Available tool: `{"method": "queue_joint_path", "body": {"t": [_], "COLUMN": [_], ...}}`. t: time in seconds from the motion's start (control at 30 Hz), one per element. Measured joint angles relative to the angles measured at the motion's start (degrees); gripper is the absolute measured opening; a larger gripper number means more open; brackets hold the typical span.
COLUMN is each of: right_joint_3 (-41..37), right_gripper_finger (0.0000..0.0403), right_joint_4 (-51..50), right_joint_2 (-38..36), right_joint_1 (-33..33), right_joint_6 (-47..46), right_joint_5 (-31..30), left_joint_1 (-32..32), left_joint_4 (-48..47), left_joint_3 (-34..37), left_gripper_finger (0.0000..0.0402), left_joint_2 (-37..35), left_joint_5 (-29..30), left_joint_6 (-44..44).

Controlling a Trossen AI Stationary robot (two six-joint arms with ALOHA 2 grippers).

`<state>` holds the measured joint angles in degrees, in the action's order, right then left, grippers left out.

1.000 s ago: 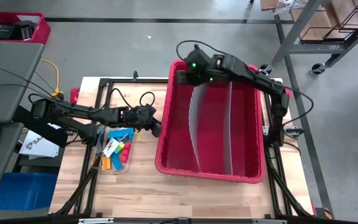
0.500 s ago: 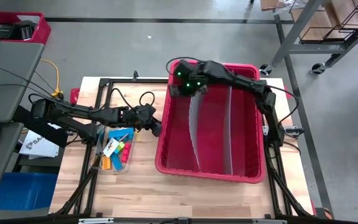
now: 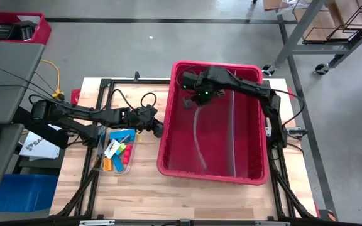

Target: Sort Items/Unsort Items

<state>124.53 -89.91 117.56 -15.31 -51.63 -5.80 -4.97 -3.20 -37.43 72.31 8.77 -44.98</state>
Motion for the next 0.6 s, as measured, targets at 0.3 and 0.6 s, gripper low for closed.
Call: {"method": "queue_joint_path", "body": {"t": [0.3, 0.6], "right_joint_3": [0.00, 0.00], "right_gripper_finger": [0.0000, 0.0000], "right_joint_4": [8.64, 24.35], "right_joint_2": [-9.17, -8.83], "right_joint_1": [0.86, 7.99], "right_joint_6": [-5.95, -9.80], "right_joint_5": [-0.21, 4.14], "left_joint_1": [0.00, -0.39], "left_joint_4": [-0.03, -0.05], "left_joint_3": [0.00, 0.00], "left_gripper_finger": [0.0000, 0.0000], "left_joint_2": [0.00, 0.00], "left_joint_5": [0.00, 1.31], "left_joint_6": [0.08, 1.59]}}
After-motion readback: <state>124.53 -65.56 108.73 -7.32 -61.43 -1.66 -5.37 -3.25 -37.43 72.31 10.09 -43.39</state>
